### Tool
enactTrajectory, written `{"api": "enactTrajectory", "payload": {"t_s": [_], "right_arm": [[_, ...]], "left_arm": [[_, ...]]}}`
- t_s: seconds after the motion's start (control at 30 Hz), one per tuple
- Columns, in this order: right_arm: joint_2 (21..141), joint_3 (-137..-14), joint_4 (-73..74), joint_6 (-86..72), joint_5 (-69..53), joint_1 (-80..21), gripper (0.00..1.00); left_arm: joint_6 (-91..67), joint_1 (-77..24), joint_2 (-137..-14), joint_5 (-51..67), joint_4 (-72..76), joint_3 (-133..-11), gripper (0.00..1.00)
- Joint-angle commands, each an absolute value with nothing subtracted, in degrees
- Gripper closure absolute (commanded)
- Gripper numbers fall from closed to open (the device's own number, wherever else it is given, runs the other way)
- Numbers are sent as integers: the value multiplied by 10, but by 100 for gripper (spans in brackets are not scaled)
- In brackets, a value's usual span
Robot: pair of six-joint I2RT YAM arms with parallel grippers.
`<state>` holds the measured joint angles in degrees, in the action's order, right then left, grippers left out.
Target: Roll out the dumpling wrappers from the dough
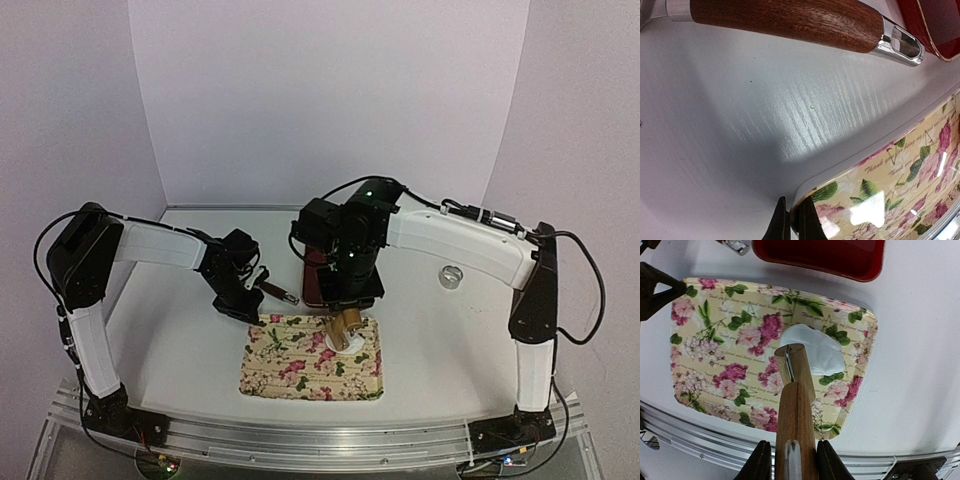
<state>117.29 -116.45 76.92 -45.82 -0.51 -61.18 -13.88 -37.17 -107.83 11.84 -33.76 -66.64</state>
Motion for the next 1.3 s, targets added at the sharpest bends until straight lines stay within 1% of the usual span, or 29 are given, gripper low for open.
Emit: {"api": "enactTrajectory", "payload": {"t_s": [0.0,0.37,0.73,1.27], "right_arm": [[1120,-1138,951,-483,33,-601,100],[1072,-1087,952,-466,30,-581,100],[1109,-1123,952,-368,5,-588,100],[1162,-1143,949,-318,-32,-611,100]], "left_arm": [[-118,-371,-1082,78,-355,-647,100],[-23,-371,-1102,7,-343,-653,100],[65,-371,-1136,13,-350,-704,100],[90,-371,-1165,12,-360,-737,100]]}}
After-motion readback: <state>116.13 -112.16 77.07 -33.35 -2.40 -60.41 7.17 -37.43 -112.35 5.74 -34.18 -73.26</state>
